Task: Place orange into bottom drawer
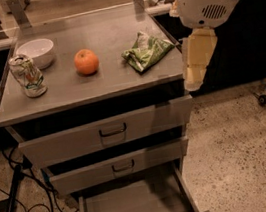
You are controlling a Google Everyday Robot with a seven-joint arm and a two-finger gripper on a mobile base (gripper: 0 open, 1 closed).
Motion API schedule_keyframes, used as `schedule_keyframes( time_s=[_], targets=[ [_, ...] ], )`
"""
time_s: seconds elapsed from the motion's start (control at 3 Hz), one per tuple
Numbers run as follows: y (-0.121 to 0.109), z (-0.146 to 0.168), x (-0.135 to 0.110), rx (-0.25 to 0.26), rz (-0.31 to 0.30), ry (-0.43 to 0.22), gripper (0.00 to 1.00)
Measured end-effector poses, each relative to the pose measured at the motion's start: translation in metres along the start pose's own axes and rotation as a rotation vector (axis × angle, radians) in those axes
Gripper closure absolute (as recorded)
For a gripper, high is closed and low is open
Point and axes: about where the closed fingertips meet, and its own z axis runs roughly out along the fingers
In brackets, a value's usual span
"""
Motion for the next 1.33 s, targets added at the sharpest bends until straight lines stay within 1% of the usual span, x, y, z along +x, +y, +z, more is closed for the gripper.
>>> schedule_keyframes(
  time_s=[0.33, 0.67, 1.0, 1.33],
  targets=[
    [-0.005, 0.005, -0.008, 0.008, -0.010, -0.008, 0.00],
    [-0.019, 0.019, -0.024, 0.018, -0.030, -0.021, 0.00],
    [-0.073, 0.064, -0.029, 0.015, -0.020, -0.025, 0.00],
    [-0.074, 0.065, -0.029, 0.015, -0.019, -0.026, 0.00]
  ],
)
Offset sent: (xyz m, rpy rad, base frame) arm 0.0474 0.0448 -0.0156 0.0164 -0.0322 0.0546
